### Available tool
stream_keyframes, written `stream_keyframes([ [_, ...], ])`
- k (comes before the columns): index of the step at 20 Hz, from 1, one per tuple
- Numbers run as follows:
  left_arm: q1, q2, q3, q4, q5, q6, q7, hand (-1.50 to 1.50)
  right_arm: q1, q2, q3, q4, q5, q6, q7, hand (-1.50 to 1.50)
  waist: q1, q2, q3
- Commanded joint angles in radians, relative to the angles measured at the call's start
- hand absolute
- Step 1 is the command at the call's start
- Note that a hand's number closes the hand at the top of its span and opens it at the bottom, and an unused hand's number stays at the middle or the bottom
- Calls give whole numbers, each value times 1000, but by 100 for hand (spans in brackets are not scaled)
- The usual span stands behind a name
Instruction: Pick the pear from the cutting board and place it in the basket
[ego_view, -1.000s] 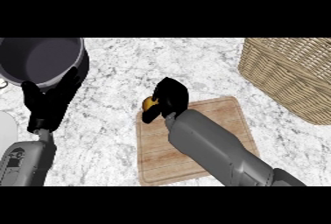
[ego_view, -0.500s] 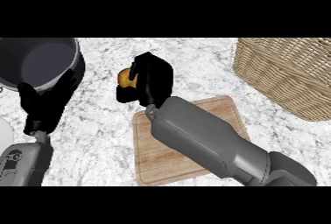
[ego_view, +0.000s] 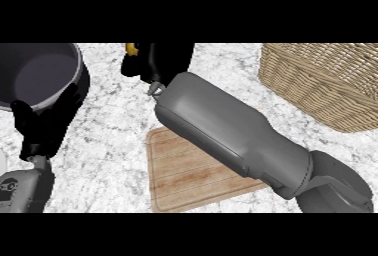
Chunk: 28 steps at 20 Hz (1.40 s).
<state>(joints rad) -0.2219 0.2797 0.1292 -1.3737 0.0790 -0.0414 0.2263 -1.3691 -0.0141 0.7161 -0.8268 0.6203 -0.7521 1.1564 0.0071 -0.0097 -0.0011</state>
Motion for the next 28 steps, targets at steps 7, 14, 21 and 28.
stream_keyframes([
  [7,-57,13,26,57,11,-11,4,0,-149,-82,-186,158,78,59,90,150,-5,13,0],
  [14,-30,-12,12,47,-20,24,-8,0,-161,-167,-220,261,127,139,79,150,-18,9,0],
  [21,25,-16,5,-28,-3,-2,0,0,-114,-305,-294,293,122,156,-20,150,-8,7,1],
  [28,32,18,34,-25,12,-33,8,0,63,-375,-315,181,140,164,-94,150,-16,4,1],
])
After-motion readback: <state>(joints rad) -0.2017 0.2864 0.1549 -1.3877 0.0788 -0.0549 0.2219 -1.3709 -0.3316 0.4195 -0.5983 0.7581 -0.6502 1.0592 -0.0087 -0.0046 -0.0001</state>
